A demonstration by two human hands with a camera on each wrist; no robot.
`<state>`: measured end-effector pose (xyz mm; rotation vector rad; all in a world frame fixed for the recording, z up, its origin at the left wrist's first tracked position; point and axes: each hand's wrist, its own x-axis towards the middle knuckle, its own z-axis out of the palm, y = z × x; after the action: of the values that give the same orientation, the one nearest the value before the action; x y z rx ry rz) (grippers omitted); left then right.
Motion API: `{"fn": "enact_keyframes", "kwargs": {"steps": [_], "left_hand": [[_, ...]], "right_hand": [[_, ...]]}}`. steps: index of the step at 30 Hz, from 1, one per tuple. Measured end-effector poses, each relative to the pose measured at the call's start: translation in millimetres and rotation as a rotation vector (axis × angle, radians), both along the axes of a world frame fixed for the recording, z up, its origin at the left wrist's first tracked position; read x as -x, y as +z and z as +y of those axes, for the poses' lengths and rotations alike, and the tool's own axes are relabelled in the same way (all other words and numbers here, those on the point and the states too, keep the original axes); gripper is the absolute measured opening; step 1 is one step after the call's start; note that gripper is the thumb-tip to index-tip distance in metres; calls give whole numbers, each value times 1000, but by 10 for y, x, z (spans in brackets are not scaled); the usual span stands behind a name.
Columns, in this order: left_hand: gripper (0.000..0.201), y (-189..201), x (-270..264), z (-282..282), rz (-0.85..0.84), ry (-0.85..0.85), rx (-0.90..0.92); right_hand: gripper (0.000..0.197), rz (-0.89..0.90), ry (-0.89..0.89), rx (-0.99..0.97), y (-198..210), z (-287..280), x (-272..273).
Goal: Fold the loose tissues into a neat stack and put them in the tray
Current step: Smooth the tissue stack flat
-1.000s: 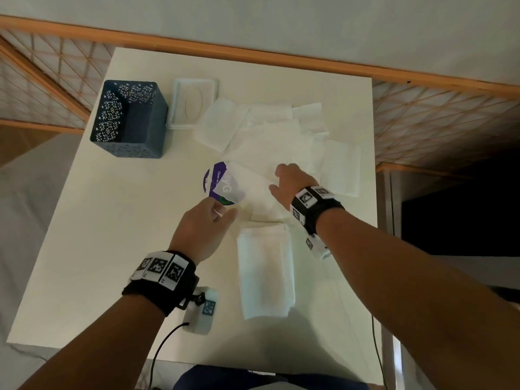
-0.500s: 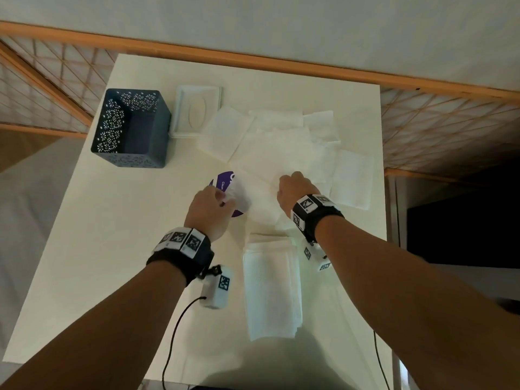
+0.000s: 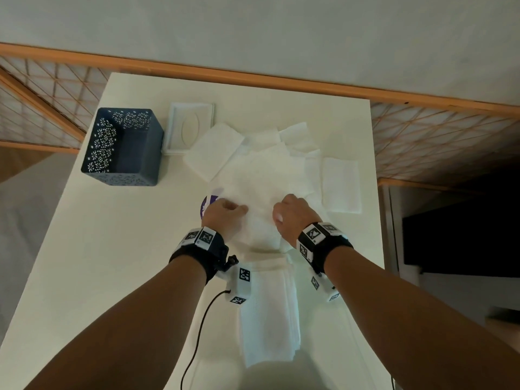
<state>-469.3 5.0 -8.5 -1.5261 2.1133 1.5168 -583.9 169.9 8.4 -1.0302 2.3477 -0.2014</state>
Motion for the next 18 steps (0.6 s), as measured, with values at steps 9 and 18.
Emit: {"fn": "enact_keyframes", "kwargs": {"steps": [9,18], "left_hand": [[52,220,153,135,117,184,-41],[39,369,176,112,205,108,-330]], "right_hand": [[28,-35,115,-44,-24,163,-5],[7,-187,-139,153,74,277,47]]}}
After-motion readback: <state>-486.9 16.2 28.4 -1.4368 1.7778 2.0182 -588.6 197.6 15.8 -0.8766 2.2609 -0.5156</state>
